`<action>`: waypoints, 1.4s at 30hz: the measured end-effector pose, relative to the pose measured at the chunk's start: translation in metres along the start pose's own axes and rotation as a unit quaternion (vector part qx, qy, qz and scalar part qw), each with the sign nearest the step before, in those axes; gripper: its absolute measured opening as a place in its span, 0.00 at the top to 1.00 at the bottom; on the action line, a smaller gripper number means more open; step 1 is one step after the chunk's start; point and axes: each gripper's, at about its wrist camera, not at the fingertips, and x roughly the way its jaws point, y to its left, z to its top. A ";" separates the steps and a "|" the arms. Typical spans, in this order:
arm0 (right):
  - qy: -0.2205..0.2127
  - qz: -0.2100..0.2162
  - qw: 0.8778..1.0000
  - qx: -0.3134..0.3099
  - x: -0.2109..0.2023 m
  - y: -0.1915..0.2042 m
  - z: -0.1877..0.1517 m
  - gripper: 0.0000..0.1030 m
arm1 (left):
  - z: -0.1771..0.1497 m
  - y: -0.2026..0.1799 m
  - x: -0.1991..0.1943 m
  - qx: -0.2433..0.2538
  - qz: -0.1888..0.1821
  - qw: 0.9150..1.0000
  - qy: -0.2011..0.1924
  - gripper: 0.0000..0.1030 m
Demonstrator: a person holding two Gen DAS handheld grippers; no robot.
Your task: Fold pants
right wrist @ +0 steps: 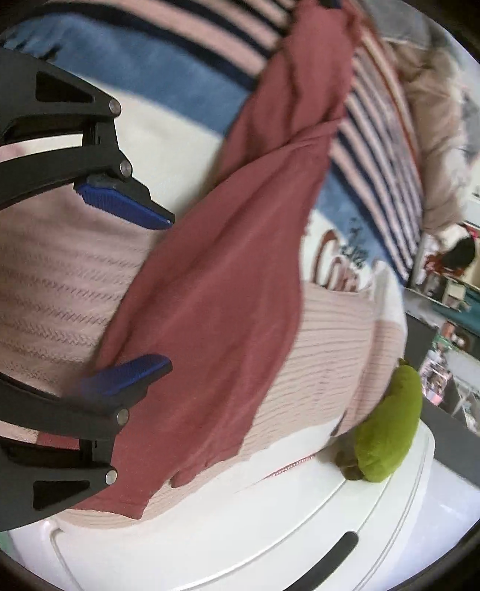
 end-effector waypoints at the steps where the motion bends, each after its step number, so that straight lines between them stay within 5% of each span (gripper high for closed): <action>1: 0.000 -0.016 1.000 -0.014 0.002 0.003 0.000 0.33 | -0.001 -0.002 0.002 0.003 -0.001 1.000 -0.002 0.22; 6: 0.011 -0.052 0.998 -0.027 0.007 0.004 0.004 0.34 | -0.002 -0.008 0.004 0.016 0.000 1.000 -0.005 0.22; 11: -0.008 -0.080 0.997 -0.018 0.002 -0.002 0.019 0.95 | -0.001 -0.011 0.002 0.030 -0.003 0.999 -0.014 0.22; 23: -0.055 -0.050 0.996 0.048 0.010 -0.063 0.079 0.97 | 0.003 -0.005 0.013 0.012 0.023 1.000 0.001 0.22; 25: -0.053 -0.045 0.996 0.057 0.020 -0.071 0.088 0.91 | 0.004 -0.007 0.018 0.007 0.027 1.000 0.005 0.22; 29: -0.057 -0.064 0.995 0.057 0.037 -0.083 0.099 0.61 | 0.005 -0.011 0.025 0.008 0.038 0.999 0.009 0.22; 33: -0.011 -0.027 0.996 0.080 0.062 -0.100 0.103 0.40 | 0.006 -0.015 0.031 0.006 0.047 0.999 0.017 0.22; 37: 0.014 0.036 0.994 0.098 0.071 -0.104 0.096 0.40 | 0.006 -0.022 0.034 0.011 0.045 0.999 0.023 0.22; 42: -0.045 0.072 0.992 0.092 0.022 -0.086 0.073 0.26 | 0.006 -0.028 0.031 0.017 0.038 0.999 0.025 0.22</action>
